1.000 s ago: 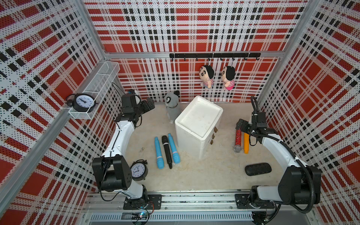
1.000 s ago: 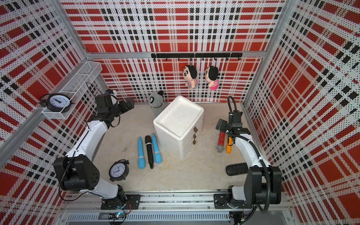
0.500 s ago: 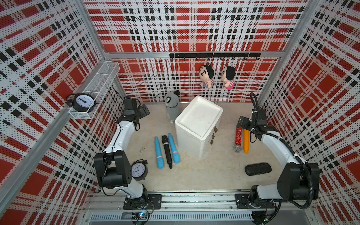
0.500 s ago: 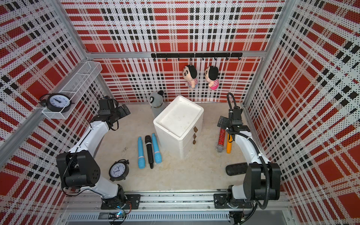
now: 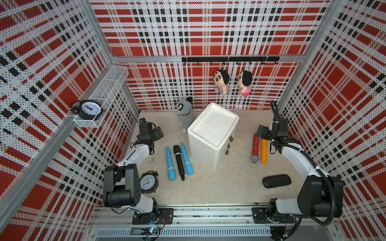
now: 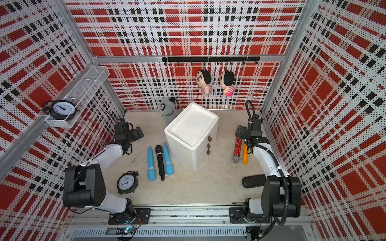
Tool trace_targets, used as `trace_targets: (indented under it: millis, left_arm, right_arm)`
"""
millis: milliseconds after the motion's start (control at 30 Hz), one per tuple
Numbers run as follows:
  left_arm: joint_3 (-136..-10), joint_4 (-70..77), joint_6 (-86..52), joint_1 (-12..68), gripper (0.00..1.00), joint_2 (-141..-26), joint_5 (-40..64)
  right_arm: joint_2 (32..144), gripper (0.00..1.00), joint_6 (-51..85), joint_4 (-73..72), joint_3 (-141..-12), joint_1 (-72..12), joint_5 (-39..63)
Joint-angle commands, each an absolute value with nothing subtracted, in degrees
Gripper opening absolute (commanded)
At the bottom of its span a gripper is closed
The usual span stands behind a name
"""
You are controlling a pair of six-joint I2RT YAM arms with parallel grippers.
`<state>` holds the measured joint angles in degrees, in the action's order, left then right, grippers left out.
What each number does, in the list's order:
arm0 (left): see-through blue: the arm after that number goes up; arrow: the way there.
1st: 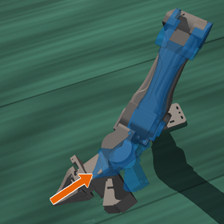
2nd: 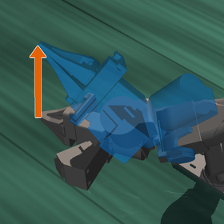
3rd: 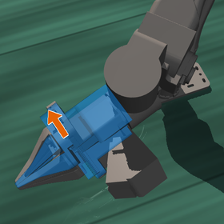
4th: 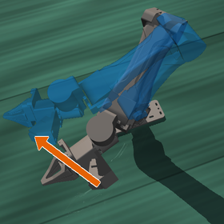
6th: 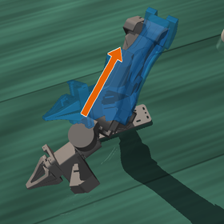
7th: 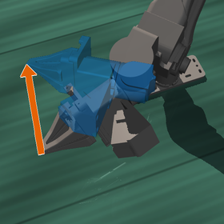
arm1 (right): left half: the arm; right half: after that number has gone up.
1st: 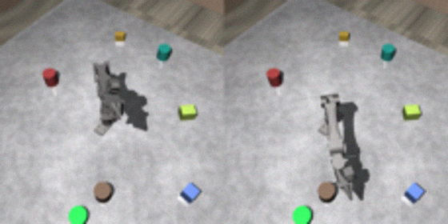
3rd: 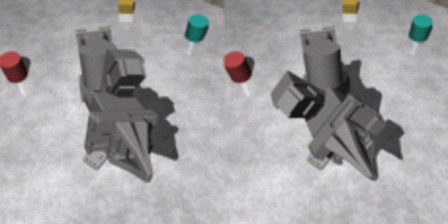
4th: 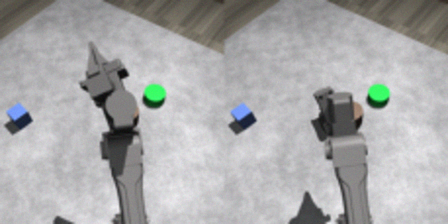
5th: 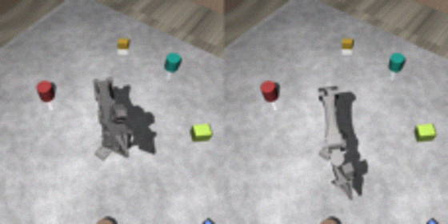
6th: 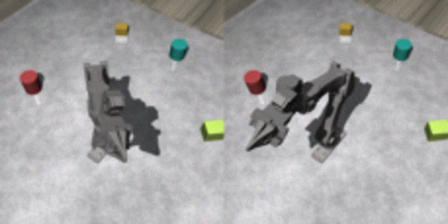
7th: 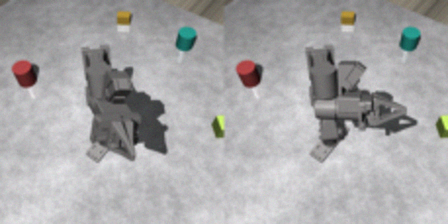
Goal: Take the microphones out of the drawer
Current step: Reset both arms
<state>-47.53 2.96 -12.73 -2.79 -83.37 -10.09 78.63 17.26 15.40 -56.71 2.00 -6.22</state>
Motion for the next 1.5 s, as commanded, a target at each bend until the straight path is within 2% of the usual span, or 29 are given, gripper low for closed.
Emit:
trace_targets:
  millis: [0, 100, 167, 233, 400, 667, 900, 1000, 1100, 1200, 1333, 1467]
  left_arm:
    - [-38.07, 23.03, -4.62, 1.49, 0.98, -77.63, -17.72]
    - [-28.21, 36.82, -8.75, 0.40, 0.98, -75.02, -16.77]
    - [-21.51, 47.52, -6.34, 0.04, 0.98, -73.84, -13.82]
    - [-16.05, 56.17, -4.09, 1.40, 0.98, -72.88, -16.41]
    - [-14.26, 59.56, -3.85, 2.26, 0.98, -74.31, -17.83]
    - [-9.67, 74.13, 0.00, 4.64, 0.98, -80.57, -18.15]
    - [-4.93, 96.55, -0.80, 3.21, 0.98, -92.02, -17.82]
    - [-6.19, 90.24, -2.07, 1.55, 0.98, -89.83, -15.75]
    - [-8.86, 86.99, -2.82, -0.40, 0.98, -90.48, -9.27]
    - [-9.83, 84.77, -3.49, -1.14, 0.98, -90.40, -8.05]
    - [-11.07, 82.24, -3.79, -1.53, 0.98, -90.27, -7.10]
    - [-11.17, 82.09, -3.70, -1.41, 0.98, -90.35, -7.38]
  right_arm:
    - [77.41, 1.00, 14.46, 9.59, -55.61, 2.35, -5.35]
    - [77.96, 1.00, 14.02, 7.99, -55.33, 2.29, -4.82]
    - [77.81, 1.00, 13.26, 6.90, -55.09, 2.33, -5.15]
    - [77.28, 1.00, 12.31, 5.24, -54.29, 2.32, -6.00]
    - [76.79, 1.00, 11.45, 1.42, -51.77, 2.33, -7.43]
    - [76.25, 1.00, 5.58, -13.60, -42.99, 2.34, -1.05]
    - [74.62, 1.00, 6.39, -31.32, -31.99, 2.26, 1.51]
    - [74.79, 1.00, 5.39, -38.35, -27.75, 2.02, 1.60]
    - [74.28, 1.00, 4.46, -47.20, -22.30, 1.84, 2.37]
    - [74.42, 1.00, 2.99, -56.46, -16.85, 1.70, 4.79]
    - [73.78, 1.00, 3.17, -59.55, -13.63, 1.58, 5.76]
    - [75.23, 1.00, 2.39, -69.33, -7.83, 1.08, 5.76]
